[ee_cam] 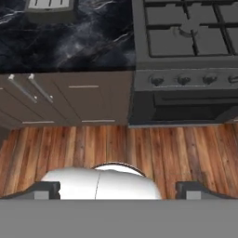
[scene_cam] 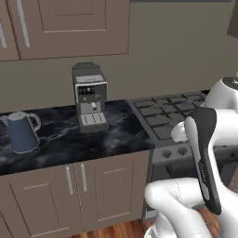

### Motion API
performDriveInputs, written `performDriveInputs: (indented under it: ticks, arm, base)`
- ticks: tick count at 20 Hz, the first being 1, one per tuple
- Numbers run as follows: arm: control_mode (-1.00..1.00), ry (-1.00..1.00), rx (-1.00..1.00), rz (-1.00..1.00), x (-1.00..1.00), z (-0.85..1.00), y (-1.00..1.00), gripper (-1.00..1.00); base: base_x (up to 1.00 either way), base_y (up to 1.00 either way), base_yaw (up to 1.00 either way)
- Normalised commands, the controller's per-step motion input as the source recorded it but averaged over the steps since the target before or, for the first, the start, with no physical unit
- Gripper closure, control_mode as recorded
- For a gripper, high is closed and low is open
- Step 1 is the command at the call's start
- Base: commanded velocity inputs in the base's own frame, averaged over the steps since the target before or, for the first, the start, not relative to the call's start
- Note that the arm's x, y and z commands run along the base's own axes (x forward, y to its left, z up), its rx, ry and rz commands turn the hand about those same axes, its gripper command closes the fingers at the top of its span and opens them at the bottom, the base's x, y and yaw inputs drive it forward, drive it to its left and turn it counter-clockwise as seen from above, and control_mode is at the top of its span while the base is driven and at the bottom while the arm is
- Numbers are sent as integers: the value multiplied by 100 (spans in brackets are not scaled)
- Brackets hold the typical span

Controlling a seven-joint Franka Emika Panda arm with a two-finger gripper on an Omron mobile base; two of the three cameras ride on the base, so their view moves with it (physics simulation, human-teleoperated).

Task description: Navigate to the dishwasher.

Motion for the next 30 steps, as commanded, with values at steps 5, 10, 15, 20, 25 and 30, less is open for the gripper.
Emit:
performDriveInputs:
  ticks: [5,10,15,20,25,30]
  arm:
    - [100,0,0,0,0,0,0,-100]
    - [100,0,0,0,0,0,0,-100]
    - [100,0,0,0,0,0,0,-100]
    - [100,0,0,0,0,0,0,-100]
    - [100,0,0,0,0,0,0,-100]
    - [100,0,0,0,0,0,0,-100]
  base:
    - [-13,-80,-68]
    - [0,-3,-99]
    - [0,0,-100]
    - [0,0,-100]
    - [0,0,-97]
    - [0,0,-95]
